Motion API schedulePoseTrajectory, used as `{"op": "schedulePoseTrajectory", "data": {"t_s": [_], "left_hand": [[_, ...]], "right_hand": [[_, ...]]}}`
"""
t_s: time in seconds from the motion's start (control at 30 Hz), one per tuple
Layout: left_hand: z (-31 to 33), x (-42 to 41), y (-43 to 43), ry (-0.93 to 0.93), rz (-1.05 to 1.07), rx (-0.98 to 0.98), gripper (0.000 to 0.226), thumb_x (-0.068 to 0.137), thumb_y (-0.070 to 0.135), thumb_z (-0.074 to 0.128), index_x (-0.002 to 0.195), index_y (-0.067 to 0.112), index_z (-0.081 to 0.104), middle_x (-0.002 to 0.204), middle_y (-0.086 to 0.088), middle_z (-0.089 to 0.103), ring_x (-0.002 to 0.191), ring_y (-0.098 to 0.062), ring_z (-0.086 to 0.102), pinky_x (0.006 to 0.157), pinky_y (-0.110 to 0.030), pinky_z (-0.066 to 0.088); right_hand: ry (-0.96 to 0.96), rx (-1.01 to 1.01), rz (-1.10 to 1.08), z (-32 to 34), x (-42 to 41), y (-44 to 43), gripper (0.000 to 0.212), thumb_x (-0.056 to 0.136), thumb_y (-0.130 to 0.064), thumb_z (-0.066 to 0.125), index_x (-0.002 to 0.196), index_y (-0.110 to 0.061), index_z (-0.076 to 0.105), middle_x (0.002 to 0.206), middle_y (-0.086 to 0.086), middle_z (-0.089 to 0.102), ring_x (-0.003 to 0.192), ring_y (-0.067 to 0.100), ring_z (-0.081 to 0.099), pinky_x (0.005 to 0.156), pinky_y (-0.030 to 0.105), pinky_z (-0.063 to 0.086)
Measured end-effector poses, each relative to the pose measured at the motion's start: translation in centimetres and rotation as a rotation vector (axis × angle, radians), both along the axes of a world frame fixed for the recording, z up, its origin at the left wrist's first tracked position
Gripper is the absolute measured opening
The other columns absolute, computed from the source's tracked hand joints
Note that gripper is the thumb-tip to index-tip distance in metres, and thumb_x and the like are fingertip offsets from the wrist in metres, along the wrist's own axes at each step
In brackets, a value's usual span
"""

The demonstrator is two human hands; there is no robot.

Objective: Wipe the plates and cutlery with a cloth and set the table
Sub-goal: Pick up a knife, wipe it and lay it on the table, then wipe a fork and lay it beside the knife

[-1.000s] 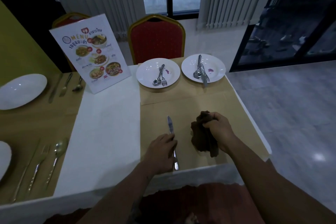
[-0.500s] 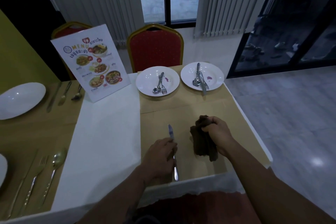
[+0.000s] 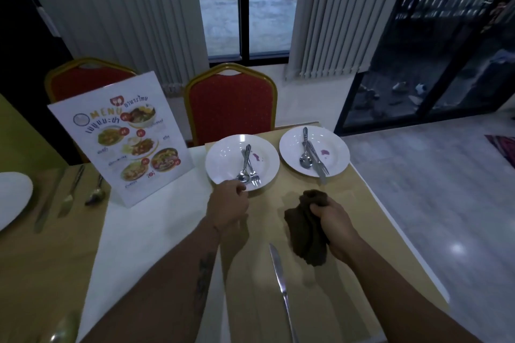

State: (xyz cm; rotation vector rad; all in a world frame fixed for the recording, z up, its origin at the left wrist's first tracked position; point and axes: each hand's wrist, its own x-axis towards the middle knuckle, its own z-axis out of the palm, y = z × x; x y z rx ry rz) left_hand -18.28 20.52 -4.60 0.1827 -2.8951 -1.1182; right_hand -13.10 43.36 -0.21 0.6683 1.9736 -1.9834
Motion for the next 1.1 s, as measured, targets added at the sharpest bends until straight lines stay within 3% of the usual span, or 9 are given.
{"op": "schedulePoseTrajectory", "data": {"t_s": [0.13, 0.3, 0.43, 0.53, 0.67, 0.77, 0.9, 1.1], "left_hand": [[-0.8, -3.5, -0.2, 0.010, -0.014, 0.006, 0.019, 0.094, 0.018, 0.060, 0.106, 0.013, 0.074, 0.102, -0.003, 0.073, 0.085, -0.011, 0.060, 0.081, -0.023, 0.047], [-2.1, -8.6, 0.0, -0.010, -0.136, -0.105, 0.033, 0.092, 0.016, 0.063, 0.124, 0.018, 0.067, 0.121, -0.004, 0.069, 0.103, -0.020, 0.066, 0.098, -0.033, 0.049], [-2.9, -11.9, -0.3, -0.035, -0.344, -0.338, 0.051, 0.086, 0.013, 0.069, 0.135, 0.023, 0.058, 0.133, -0.004, 0.063, 0.114, -0.024, 0.064, 0.105, -0.041, 0.046], [-3.2, -13.1, -0.3, -0.024, -0.471, -0.477, 0.041, 0.086, 0.018, 0.069, 0.127, 0.023, 0.066, 0.125, -0.004, 0.067, 0.106, -0.022, 0.066, 0.103, -0.038, 0.048], [-3.0, -13.8, 0.0, 0.063, -0.490, -0.500, 0.027, 0.087, 0.018, 0.068, 0.113, 0.018, 0.073, 0.110, -0.003, 0.071, 0.095, -0.018, 0.066, 0.099, -0.033, 0.051], [-2.2, -13.8, 0.2, 0.123, -0.468, -0.428, 0.022, 0.083, 0.015, 0.069, 0.103, 0.020, 0.076, 0.105, -0.001, 0.070, 0.093, -0.018, 0.065, 0.093, -0.033, 0.054], [-0.1, -12.9, 1.5, 0.231, -0.410, -0.184, 0.010, 0.086, 0.013, 0.066, 0.088, 0.017, 0.074, 0.092, 0.000, 0.068, 0.088, -0.021, 0.060, 0.077, -0.037, 0.051], [5.1, -7.7, 5.3, 0.143, -0.430, 0.104, 0.011, 0.088, 0.019, 0.059, 0.094, 0.021, 0.068, 0.078, 0.003, 0.067, 0.075, -0.016, 0.061, 0.069, -0.030, 0.049]], "right_hand": [[-0.012, -0.014, -0.022, -0.3, -1.4, -1.4, 0.031, 0.101, -0.002, 0.045, 0.113, -0.021, 0.065, 0.109, 0.003, 0.071, 0.098, 0.019, 0.067, 0.077, 0.030, 0.051], [-0.059, 0.050, -0.033, -1.5, -3.0, -2.4, 0.033, 0.098, -0.005, 0.052, 0.123, -0.019, 0.066, 0.115, 0.007, 0.072, 0.107, 0.027, 0.067, 0.102, 0.045, 0.050], [-0.074, 0.085, -0.047, -1.8, -3.1, -1.7, 0.032, 0.096, -0.003, 0.052, 0.119, -0.019, 0.068, 0.113, 0.008, 0.072, 0.106, 0.027, 0.068, 0.100, 0.044, 0.051], [-0.082, 0.048, -0.077, -1.9, -2.6, -1.3, 0.031, 0.098, -0.002, 0.051, 0.117, -0.018, 0.068, 0.109, 0.007, 0.074, 0.103, 0.025, 0.069, 0.087, 0.037, 0.053], [-0.096, 0.041, -0.100, -1.8, -1.9, -0.6, 0.031, 0.098, -0.003, 0.050, 0.119, -0.019, 0.066, 0.111, 0.009, 0.073, 0.104, 0.027, 0.069, 0.090, 0.039, 0.053], [-0.091, 0.030, -0.129, -1.4, -1.6, -0.3, 0.031, 0.098, -0.002, 0.050, 0.119, -0.018, 0.066, 0.111, 0.010, 0.073, 0.103, 0.027, 0.069, 0.091, 0.040, 0.053], [-0.033, -0.024, -0.196, -0.6, -1.9, -0.7, 0.031, 0.099, -0.002, 0.049, 0.122, -0.017, 0.064, 0.114, 0.012, 0.070, 0.106, 0.029, 0.067, 0.097, 0.046, 0.051], [0.094, -0.310, -0.350, 2.6, -1.8, -0.6, 0.035, 0.096, 0.004, 0.039, 0.112, -0.016, 0.063, 0.108, 0.014, 0.067, 0.099, 0.029, 0.064, 0.082, 0.040, 0.052]]}}
